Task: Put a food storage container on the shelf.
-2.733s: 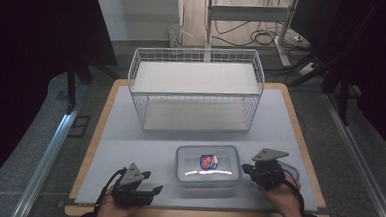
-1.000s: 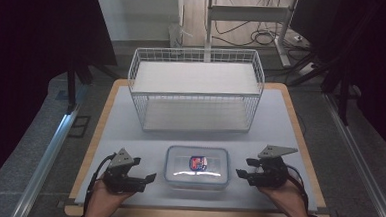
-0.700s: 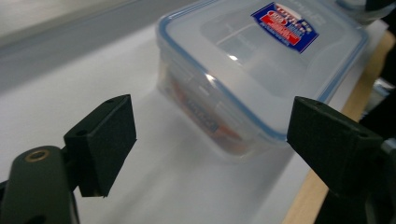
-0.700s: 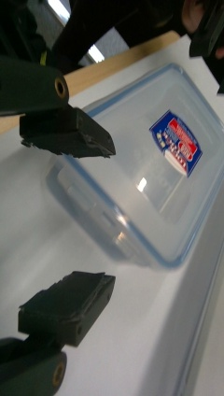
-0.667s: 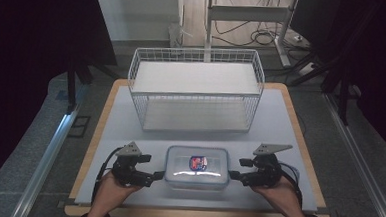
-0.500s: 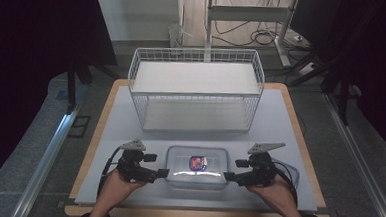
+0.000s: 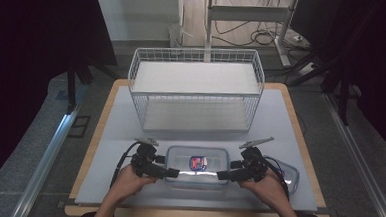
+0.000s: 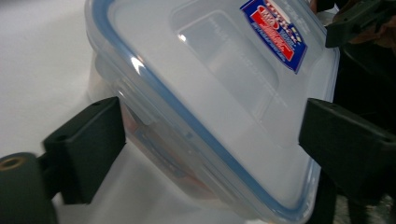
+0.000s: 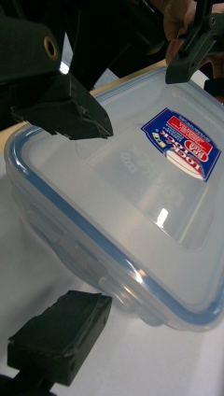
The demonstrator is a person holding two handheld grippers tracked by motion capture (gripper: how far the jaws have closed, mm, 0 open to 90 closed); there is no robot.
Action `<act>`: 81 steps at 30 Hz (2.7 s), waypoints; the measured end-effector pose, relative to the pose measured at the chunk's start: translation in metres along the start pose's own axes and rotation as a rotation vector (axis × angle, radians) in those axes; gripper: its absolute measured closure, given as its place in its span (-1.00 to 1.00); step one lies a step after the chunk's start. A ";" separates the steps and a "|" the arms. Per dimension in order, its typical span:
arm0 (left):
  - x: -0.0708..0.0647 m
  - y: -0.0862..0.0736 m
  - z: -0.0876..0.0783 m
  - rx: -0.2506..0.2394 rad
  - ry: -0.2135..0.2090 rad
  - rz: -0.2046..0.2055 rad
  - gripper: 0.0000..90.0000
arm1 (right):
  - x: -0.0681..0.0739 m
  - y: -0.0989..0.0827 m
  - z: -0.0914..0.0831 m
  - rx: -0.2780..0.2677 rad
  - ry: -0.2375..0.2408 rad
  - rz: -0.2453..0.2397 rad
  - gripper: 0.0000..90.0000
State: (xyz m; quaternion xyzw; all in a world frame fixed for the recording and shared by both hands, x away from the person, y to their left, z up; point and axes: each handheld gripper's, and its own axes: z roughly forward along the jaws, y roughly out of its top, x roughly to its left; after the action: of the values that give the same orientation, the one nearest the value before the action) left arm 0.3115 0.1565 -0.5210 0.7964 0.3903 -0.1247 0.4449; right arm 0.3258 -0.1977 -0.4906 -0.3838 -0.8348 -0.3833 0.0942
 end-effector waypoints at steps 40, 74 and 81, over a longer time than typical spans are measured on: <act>-0.022 -0.022 -0.027 -0.129 0.036 -0.017 -0.03 | 0.002 -0.015 -0.019 -0.112 0.067 0.082 0.03; -0.017 -0.031 -0.025 -0.159 -0.021 -0.078 -0.06 | 0.003 -0.027 -0.019 -0.130 0.099 0.101 0.05; -0.020 -0.034 -0.027 -0.151 -0.022 -0.108 -0.01 | 0.004 -0.026 -0.020 -0.127 0.095 0.101 0.05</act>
State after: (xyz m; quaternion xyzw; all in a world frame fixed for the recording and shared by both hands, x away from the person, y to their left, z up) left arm 0.2689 0.1779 -0.5156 0.7371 0.4359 -0.1275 0.5005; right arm 0.3013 -0.2200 -0.4902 -0.4120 -0.7829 -0.4481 0.1286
